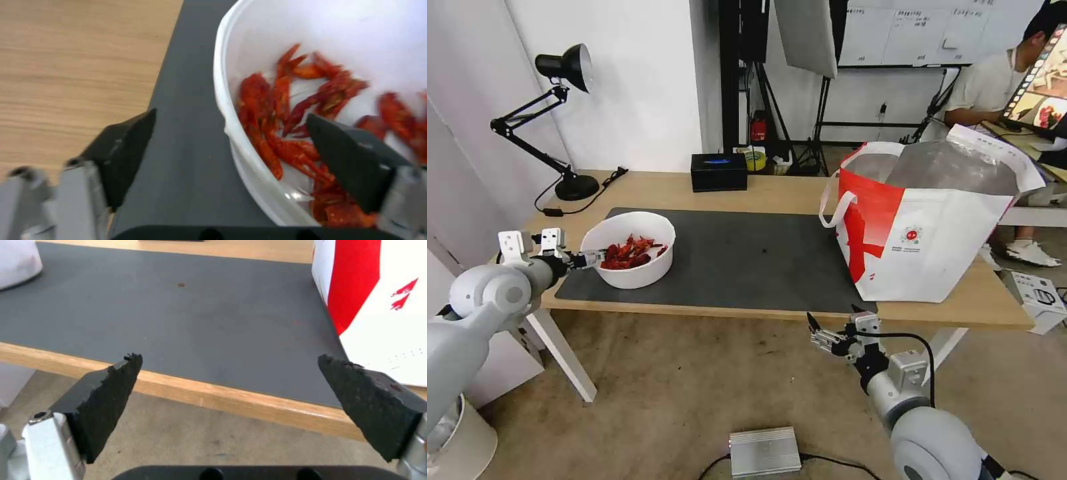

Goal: Pick up the trash from the table and place it into the takeout bag.

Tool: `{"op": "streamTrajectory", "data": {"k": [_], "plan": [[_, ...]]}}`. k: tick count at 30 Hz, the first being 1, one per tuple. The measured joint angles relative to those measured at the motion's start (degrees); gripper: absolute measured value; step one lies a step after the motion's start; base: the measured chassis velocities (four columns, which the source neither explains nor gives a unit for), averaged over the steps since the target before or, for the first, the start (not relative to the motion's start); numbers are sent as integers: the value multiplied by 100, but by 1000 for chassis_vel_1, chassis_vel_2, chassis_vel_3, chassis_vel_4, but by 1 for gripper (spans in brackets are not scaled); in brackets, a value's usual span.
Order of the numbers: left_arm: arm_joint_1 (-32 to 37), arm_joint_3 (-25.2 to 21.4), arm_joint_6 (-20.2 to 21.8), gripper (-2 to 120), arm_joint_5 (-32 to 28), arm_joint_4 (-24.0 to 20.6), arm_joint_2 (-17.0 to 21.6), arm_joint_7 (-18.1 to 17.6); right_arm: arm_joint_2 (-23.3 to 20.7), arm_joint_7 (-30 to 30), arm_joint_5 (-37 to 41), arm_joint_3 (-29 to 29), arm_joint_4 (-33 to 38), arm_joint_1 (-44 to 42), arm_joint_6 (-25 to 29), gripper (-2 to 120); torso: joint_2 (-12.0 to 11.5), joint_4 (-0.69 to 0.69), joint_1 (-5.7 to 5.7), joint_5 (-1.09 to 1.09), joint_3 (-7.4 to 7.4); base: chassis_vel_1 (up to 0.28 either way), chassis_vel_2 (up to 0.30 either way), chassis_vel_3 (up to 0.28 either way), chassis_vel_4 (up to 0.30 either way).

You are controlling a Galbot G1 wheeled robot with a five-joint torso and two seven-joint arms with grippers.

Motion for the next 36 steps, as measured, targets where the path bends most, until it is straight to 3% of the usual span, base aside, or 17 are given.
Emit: {"op": "streamTrajectory", "data": {"k": [7,15,18,23,36], "plan": [[-93,59,100,56,-79,-18,58,-29,0,1,0,0,0,0,0,100,0,0,0,-1,0,0,0,0,0],[-149,112,101,33,-92,-84,91,-32,0,0,0,0,0,0,0,100,0,0,0,0,0,0,0,0,0],[-132,113,101,17,-92,-114,94,-41,0,0,0,0,0,0,0,100,0,0,0,0,0,0,0,0,0],[-75,91,101,2,-98,-163,94,-40,0,0,0,0,0,0,0,100,0,0,0,-1,0,0,0,0,0],[139,-231,70,0,-219,-335,178,-46,0,0,0,0,0,0,0,100,0,0,0,-1,0,0,0,0,0]]}}
